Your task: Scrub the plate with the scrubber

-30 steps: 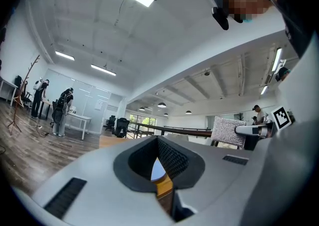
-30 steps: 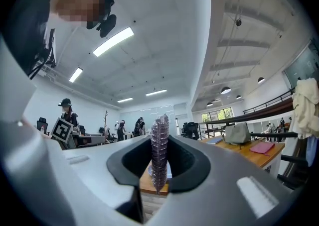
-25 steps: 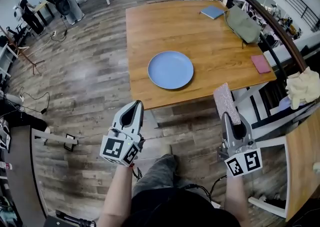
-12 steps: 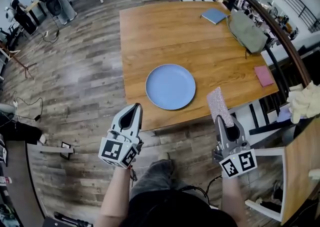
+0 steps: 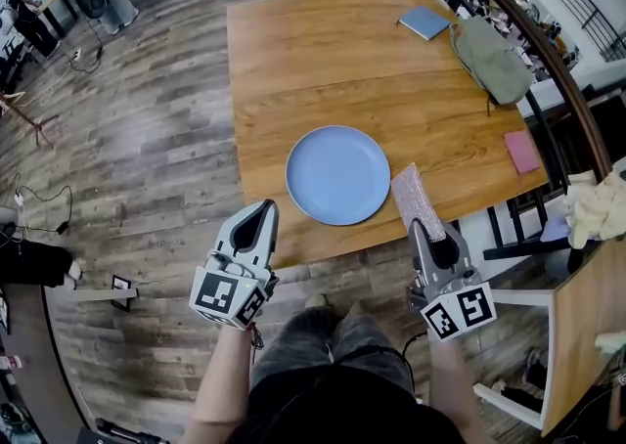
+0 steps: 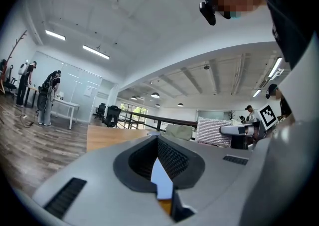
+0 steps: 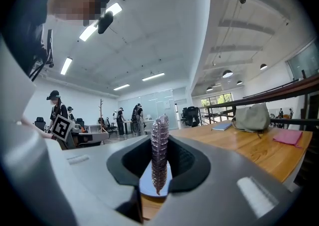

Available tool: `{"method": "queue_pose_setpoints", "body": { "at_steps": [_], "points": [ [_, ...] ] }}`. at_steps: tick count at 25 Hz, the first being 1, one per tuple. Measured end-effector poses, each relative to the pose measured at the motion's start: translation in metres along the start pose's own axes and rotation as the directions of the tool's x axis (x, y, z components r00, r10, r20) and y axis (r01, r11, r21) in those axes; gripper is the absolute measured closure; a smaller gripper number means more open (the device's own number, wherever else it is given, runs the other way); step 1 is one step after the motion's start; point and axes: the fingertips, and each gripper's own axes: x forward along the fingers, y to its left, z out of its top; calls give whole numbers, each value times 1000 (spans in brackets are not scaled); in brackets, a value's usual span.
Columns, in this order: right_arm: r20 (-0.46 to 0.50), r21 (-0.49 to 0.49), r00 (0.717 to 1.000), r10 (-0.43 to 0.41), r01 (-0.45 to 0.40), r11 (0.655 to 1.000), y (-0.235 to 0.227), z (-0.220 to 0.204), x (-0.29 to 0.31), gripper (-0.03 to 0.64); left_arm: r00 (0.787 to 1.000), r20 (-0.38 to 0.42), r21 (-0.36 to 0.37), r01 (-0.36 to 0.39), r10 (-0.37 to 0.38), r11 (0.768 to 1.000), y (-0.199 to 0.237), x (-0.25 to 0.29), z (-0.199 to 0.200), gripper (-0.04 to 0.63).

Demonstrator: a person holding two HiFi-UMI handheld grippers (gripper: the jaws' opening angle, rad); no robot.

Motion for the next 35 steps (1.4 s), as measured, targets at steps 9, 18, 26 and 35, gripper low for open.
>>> {"method": "queue_pose_setpoints", "body": {
  "at_steps": [9, 18, 26, 35],
  "points": [
    [-119, -47, 990, 80, -86, 995, 5, -31, 44, 531, 999, -46, -40, -28, 26, 999, 16, 7, -21, 598],
    [-313, -185, 936, 163, -228, 956, 2, -76, 98, 531, 987, -147, -15, -70, 67, 997, 33, 33, -53, 598],
    [-533, -417, 813, 234, -493, 763, 13, -130, 139, 531, 946, -318, -37, -83, 67, 996, 38, 55, -105, 598],
    [-655, -614, 733, 184, -658, 436, 10, -177, 172, 531, 859, -490, -21, -186, 152, 982, 56, 68, -145, 583]
  ]
}}
